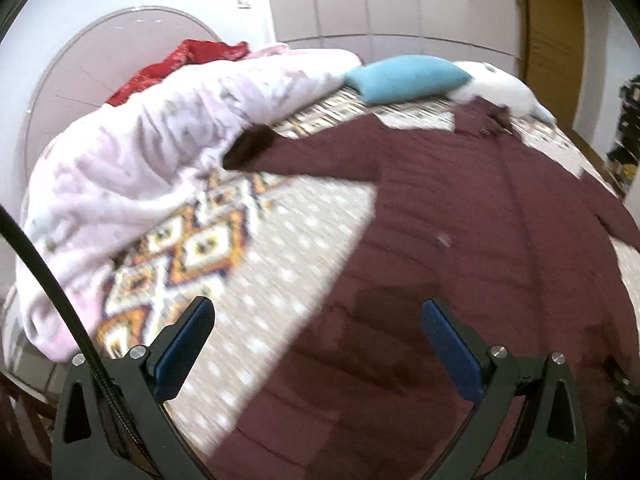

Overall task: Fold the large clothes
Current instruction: 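Move both tools over the maroon puffer coat toward its sleeve cuff, then grasp the coat sleeve cuff with the left gripper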

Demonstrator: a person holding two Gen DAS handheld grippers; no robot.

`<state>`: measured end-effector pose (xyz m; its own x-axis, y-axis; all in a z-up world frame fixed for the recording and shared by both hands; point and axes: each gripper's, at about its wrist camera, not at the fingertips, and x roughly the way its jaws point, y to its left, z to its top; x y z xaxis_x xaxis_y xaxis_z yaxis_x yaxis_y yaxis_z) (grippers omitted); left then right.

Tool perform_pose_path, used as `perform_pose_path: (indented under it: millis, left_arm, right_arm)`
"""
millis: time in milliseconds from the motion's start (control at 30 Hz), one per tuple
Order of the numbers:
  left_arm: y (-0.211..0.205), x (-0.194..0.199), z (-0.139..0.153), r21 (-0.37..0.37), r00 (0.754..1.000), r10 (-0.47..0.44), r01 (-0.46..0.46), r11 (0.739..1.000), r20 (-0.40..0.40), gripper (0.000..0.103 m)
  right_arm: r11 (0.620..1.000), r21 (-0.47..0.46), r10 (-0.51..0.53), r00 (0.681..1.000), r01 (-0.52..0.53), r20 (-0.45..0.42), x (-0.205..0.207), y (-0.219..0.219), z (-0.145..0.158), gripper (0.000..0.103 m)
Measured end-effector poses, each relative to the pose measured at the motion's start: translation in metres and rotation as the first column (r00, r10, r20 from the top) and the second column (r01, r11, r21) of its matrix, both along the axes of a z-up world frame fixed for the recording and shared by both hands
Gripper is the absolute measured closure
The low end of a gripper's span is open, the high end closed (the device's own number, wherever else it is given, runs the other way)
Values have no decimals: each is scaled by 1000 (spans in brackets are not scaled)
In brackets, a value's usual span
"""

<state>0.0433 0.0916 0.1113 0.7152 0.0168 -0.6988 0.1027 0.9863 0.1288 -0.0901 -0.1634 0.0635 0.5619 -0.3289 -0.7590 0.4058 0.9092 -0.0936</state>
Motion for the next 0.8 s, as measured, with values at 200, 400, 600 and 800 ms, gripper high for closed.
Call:
perform_pose_path:
  millis: [200, 400, 600, 800]
  left_arm:
    - [45, 99, 27, 58, 997, 63, -65, 996, 32, 0]
    - [79, 210, 27, 67, 995, 97, -99, 993, 29, 0]
    - [91, 308, -22, 107, 991, 134, -129, 986, -33, 1]
    - [84, 381, -69, 216, 988, 150, -139, 966, -31, 3]
  right_arm:
    - [998, 15, 57, 997, -57, 45, 34, 6, 22, 14]
    - [996, 65, 63, 998, -63, 0, 67, 5, 4, 14]
    - [991, 112, 76, 994, -67, -77, 95, -2, -38, 14]
    - [992, 114, 58, 995, -49, -80, 105, -13, -63, 14]
